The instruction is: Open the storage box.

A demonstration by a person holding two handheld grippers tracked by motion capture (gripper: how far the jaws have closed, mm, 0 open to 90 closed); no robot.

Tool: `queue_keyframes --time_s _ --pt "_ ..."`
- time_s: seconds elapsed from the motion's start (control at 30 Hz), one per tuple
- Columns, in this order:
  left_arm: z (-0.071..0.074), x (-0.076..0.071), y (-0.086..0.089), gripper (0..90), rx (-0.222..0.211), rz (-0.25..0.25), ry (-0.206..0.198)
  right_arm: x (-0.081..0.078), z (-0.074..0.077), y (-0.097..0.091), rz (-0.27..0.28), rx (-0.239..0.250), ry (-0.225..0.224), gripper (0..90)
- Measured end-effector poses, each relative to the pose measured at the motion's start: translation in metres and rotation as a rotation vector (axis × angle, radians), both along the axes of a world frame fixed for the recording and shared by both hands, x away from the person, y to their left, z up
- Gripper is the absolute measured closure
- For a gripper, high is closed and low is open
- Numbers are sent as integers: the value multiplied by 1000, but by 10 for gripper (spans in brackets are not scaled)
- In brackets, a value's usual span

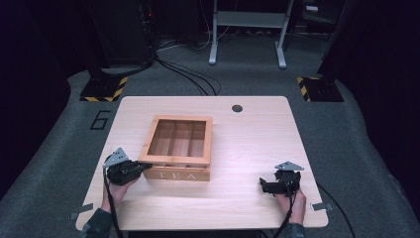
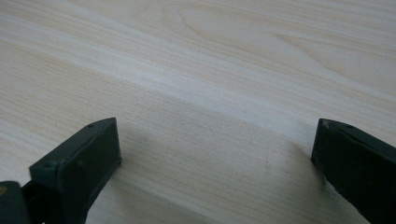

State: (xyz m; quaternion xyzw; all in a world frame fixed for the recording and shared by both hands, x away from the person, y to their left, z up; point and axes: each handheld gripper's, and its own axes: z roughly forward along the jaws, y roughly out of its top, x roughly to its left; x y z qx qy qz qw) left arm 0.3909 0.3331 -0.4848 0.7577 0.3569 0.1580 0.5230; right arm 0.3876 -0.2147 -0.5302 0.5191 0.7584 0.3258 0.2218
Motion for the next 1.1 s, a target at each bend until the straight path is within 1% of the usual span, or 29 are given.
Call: queue_keyframes --time_s 0.07,0.13,0.2,0.23,0.27,0.3,0.33,0.37,0.47,0.5,0.57,0.67,0.77,0.87,0.93,0.97,1.0,1.03,1.07,1.1 --pt "0 -2 2 806 -1 3 2 0 0 0 0 0 0 6" --pt "-1 -3 5 804 -14 9 11 0 0 0 0 0 0 6" --pt "0 -4 7 801 -16 13 6 0 0 0 1 -2 4 6" --pt "1 -5 10 799 -15 21 7 0 0 0 0 0 0 6" --pt "1 -6 12 797 -13 18 5 0 0 0 1 -2 4 6" --pt "1 -7 12 797 -13 22 4 0 0 0 0 0 1 6" --pt "1 -7 12 796 -5 20 -1 0 0 0 0 -2 3 6" --pt "1 -7 12 796 -2 20 2 0 0 0 0 0 0 6" --pt "2 -10 14 791 1 22 3 0 0 0 0 0 0 6" --pt "1 -10 14 790 -2 28 -6 0 0 0 0 -1 2 6" --pt "2 -13 16 789 6 30 -4 0 0 0 0 0 0 6" --pt "1 -16 17 786 3 33 -5 0 0 0 0 0 1 6" --pt "1 -19 18 784 3 43 -12 0 0 0 0 0 1 6" --pt "1 -21 21 779 11 42 -15 0 0 0 0 0 1 6" --pt "0 -22 21 771 9 51 -13 0 0 0 0 0 1 6" --pt "-3 -24 22 766 47 46 4 0 0 0 0 0 1 6" --pt "-3 -24 22 760 47 46 4 0 0 0 0 0 1 6" --pt "-10 -25 23 751 52 41 23 0 0 0 0 0 1 6" --pt "-10 -25 23 746 52 41 23 0 0 0 0 0 1 6" --pt "-13 -27 26 744 -3 65 19 0 0 0 0 0 1 7"
